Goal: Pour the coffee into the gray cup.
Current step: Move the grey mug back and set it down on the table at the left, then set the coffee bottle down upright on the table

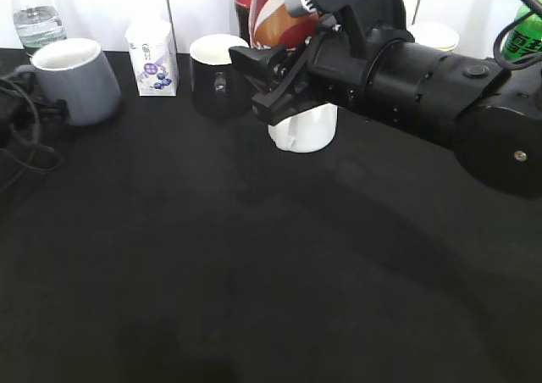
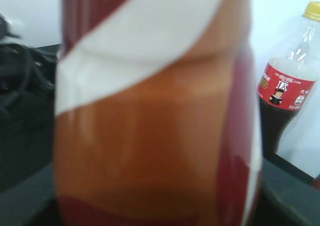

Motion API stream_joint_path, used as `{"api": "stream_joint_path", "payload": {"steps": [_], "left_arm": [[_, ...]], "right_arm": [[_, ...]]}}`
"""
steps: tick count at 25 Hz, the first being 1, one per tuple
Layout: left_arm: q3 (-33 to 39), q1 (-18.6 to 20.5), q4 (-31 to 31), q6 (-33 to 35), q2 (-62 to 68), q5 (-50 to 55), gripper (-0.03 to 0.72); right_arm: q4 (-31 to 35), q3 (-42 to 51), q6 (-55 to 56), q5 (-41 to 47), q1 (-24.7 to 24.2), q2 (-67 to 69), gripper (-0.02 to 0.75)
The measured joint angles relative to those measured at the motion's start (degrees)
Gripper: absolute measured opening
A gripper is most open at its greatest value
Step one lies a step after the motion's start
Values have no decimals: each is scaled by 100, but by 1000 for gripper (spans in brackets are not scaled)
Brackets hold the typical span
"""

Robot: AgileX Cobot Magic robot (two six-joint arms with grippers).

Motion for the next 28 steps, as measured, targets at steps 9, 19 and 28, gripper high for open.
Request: {"api": "stream_joint_path", "payload": {"steps": [9, 19, 28], "left_arm": [[-143, 0, 20, -57, 381, -222, 145], [1457, 0, 3, -80, -505, -511, 311], [2940, 0, 868, -556, -3725, 546, 309]], "right_arm": [[0, 0, 5, 0, 0, 0, 527], [0, 0, 5, 0, 0, 0, 527], [771, 0, -16, -26, -1068, -244, 527]]}}
